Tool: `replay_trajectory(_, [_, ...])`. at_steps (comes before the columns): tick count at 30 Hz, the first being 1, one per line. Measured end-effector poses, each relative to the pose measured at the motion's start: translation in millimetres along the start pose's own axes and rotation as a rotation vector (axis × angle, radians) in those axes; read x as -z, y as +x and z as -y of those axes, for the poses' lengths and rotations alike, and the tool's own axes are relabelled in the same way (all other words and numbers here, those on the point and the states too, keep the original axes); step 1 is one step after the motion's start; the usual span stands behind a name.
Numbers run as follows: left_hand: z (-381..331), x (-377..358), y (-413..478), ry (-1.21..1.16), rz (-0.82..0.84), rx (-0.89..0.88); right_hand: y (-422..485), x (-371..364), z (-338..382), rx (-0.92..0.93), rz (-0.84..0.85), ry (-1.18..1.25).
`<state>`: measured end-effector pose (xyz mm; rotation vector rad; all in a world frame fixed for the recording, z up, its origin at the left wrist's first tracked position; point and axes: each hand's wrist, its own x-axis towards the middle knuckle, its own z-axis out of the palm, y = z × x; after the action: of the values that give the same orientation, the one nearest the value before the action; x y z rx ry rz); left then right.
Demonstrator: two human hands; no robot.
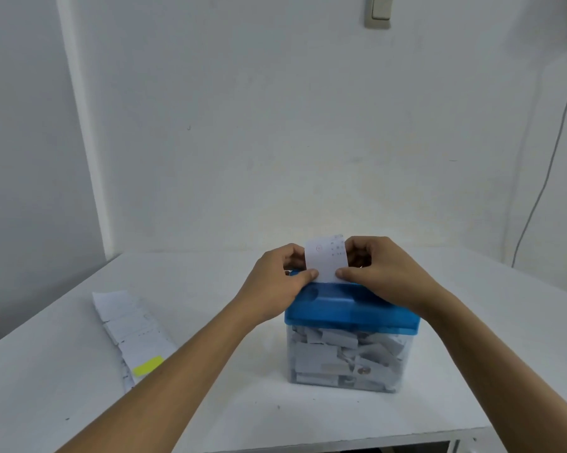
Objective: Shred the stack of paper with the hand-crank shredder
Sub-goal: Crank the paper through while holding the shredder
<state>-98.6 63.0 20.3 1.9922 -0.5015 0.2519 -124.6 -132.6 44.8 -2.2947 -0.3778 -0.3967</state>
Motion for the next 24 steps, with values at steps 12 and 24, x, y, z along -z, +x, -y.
replay_trajectory(12, [-5,-17,1,-0.007,0.034,0.045,2,2,1,-0.013,-0.018,-0.031])
replay_trajectory(24, [7,-24,7,-0.067,0.057,0.078,-74,33,-58,-0.090,-0.288,-0.119])
